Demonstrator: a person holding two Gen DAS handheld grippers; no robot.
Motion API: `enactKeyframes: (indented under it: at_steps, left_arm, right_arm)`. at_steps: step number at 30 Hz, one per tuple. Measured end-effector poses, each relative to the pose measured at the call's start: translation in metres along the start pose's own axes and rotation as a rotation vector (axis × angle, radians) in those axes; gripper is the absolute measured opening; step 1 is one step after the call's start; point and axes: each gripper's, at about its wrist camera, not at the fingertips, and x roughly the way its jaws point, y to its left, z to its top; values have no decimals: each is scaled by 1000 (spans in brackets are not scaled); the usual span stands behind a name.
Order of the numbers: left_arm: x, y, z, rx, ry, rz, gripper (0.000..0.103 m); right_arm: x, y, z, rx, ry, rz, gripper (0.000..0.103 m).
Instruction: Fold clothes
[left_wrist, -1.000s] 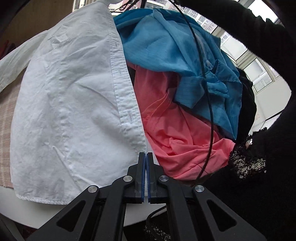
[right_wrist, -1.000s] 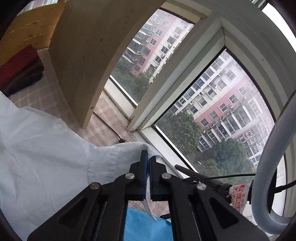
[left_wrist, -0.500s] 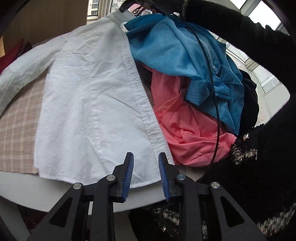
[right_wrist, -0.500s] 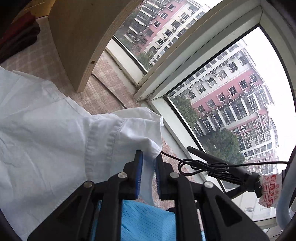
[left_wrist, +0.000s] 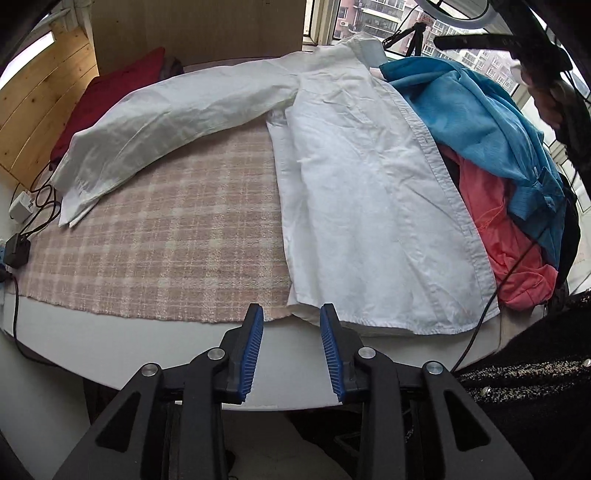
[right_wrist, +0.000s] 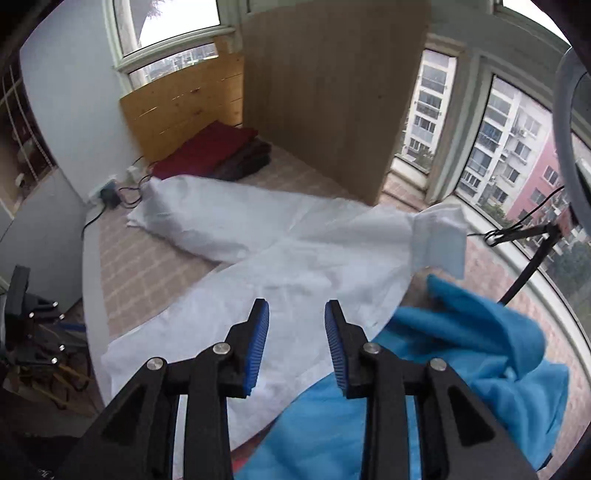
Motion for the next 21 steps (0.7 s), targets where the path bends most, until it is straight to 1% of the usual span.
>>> enactKeyframes:
  at_steps: [2, 3, 6, 8, 10, 12, 14, 16, 17, 19, 21]
  left_arm:
    - [7, 7, 1, 38, 3, -17, 29]
    - [10, 11, 0, 61, 8, -29, 29]
    - [16, 25, -3, 128, 18, -68, 29]
    - [17, 38, -7, 164, 15, -104, 29]
    - [19, 50, -10, 201, 22, -138, 29]
    - [19, 60, -11, 241, 27, -177, 29]
    - [19, 67, -12, 289, 26, -223, 29]
    - [19, 70, -11, 338, 27, -261, 29]
    - [19, 72, -10, 362, 27, -280, 29]
    - [20, 76, -10, 411, 29, -317, 29]
    - [21, 75, -9, 453, 32, -347, 29]
  right_arm:
    - [25, 43, -23, 25, 49, 89, 31]
    - [36, 65, -33, 21, 69, 120, 31]
    - [66, 126, -61, -7, 95, 153, 31]
    - [82, 158, -78, -6, 106, 146, 31]
    - [96, 183, -91, -22, 117, 88, 31]
    - [105, 201, -99, 5, 139, 44, 31]
    - [109, 214, -101, 59, 146, 41, 32]
    - [113, 228, -104, 90, 150, 23, 38]
    - [117, 235, -105, 90, 150, -7, 42]
    - [126, 246, -106, 86, 161, -93, 43]
    - [134, 251, -107, 88, 179, -143, 42]
